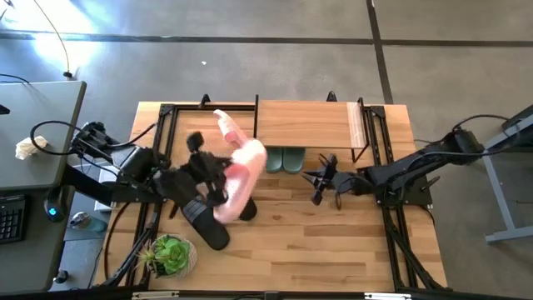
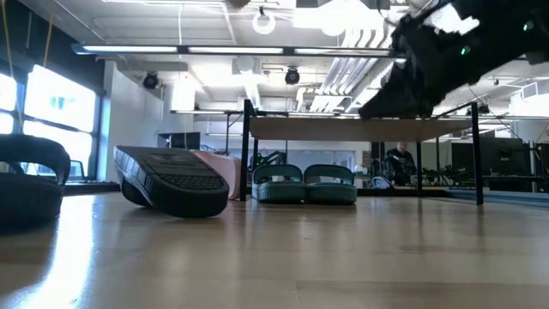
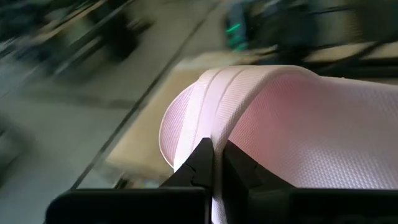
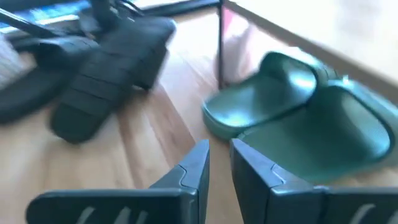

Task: Pick and place slides into the shelf
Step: Put the left pink slide under the shelf

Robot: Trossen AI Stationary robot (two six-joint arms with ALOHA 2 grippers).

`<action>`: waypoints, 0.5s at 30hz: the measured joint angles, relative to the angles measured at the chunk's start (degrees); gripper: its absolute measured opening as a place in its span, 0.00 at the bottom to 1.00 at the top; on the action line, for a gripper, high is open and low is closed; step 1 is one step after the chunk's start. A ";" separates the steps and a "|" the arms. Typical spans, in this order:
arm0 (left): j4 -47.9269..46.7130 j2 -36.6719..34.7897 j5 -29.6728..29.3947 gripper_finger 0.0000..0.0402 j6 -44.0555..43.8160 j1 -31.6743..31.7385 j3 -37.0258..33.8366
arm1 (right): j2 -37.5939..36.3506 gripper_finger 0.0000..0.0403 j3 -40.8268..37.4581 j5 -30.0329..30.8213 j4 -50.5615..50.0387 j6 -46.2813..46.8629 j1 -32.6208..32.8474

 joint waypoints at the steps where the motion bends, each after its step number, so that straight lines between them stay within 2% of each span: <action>1: 3.29 0.32 2.40 0.00 3.16 -0.24 0.01 | -1.90 0.14 0.00 -1.00 -0.52 -0.47 0.02; 5: 12.42 3.22 9.47 0.00 11.54 -0.36 0.09 | -9.58 0.14 0.00 -2.22 -4.15 -1.22 0.63; 11: 21.93 10.80 9.73 0.00 20.95 -0.23 0.07 | -20.87 0.14 0.00 2.26 -8.74 -2.54 3.48; 15: 31.55 16.82 9.61 0.00 27.83 0.54 0.02 | -27.05 0.14 0.00 6.06 -9.18 -4.89 5.73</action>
